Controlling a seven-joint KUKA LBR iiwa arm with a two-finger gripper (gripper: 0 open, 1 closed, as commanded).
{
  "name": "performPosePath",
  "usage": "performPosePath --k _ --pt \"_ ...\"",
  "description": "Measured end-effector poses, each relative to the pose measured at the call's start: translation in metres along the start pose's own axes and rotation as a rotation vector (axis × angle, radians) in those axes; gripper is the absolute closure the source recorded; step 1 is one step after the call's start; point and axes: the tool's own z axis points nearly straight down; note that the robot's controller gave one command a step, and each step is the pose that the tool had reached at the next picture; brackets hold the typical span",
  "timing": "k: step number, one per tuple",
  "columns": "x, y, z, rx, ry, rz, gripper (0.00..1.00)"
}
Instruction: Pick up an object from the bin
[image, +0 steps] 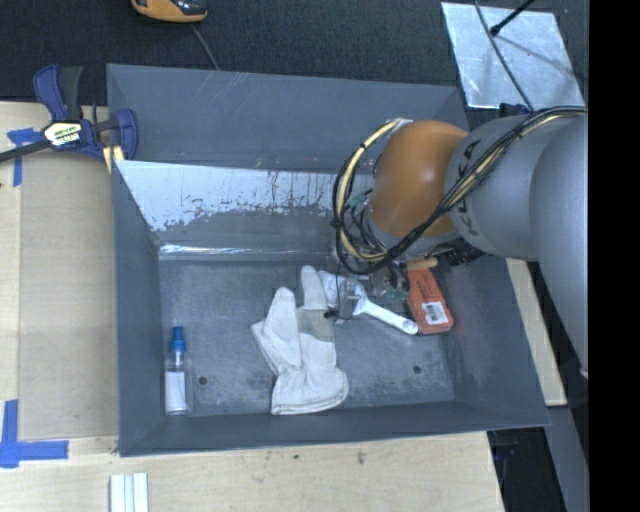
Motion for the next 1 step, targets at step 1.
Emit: performPosePath --k 1 --pt "-0.0001 0.0001 -0.0001 0.0 0.0 0.0 1.0"
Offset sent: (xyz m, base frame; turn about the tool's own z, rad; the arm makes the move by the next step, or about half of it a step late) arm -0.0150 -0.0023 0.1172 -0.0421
